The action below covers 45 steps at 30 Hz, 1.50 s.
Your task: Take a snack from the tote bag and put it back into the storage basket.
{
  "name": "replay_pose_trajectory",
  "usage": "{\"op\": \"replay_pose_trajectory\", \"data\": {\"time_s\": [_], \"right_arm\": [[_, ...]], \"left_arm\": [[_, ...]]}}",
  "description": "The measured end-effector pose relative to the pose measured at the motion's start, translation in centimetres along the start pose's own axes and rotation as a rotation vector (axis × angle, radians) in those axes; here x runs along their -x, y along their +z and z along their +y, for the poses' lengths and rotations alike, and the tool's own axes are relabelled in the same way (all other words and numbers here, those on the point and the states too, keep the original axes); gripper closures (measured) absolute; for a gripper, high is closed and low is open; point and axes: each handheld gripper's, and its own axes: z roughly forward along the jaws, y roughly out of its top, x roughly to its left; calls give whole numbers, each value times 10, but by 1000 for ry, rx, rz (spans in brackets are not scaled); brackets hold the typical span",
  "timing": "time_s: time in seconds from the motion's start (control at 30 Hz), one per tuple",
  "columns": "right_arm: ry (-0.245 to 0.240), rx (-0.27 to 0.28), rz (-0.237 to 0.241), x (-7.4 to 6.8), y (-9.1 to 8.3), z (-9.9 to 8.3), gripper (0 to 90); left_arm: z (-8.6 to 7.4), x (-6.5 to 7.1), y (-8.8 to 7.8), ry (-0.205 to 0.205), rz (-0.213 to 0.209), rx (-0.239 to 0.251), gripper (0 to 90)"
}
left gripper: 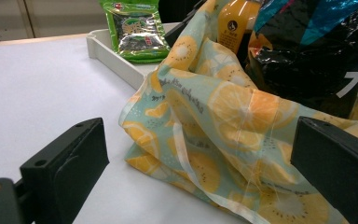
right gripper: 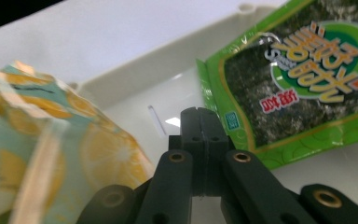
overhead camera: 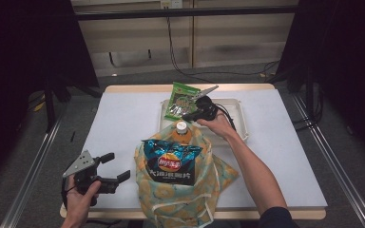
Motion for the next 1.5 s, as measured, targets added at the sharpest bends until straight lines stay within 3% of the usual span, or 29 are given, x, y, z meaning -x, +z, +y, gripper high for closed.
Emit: {"op": "replay_pose_trajectory", "data": {"time_s": [0.3, 0.5, 0.8, 0.97, 1.07, 1.1, 1.27, 1.4, 1.5], "right_arm": [[14, -67, -2, 8, 16, -4, 900], [28, -93, -29, 14, 24, -5, 900], [25, -84, -80, 18, 32, 2, 900], [45, -71, -108, 20, 37, 4, 900], [68, -58, -139, 21, 42, 6, 900], [55, -58, -136, 22, 43, 6, 900], [69, -49, -165, 22, 47, 8, 900], [111, -35, -202, 25, 49, 9, 900], [112, -29, -211, 24, 51, 9, 900]], "left_arm": [[-1, 0, 0, -7, 18, -2, 34], [0, 1, 0, 9, -7, -6, 34], [0, 1, 0, 13, -2, -7, 34], [0, 1, 0, 7, 15, -6, 34], [0, 0, 0, 3, 1, 3, 35], [0, 0, 0, 3, -2, 3, 35], [1, 1, -1, 18, 26, -8, 35], [1, 1, 0, 17, 16, -7, 35], [1, 1, -1, 9, 14, 2, 35]]}}
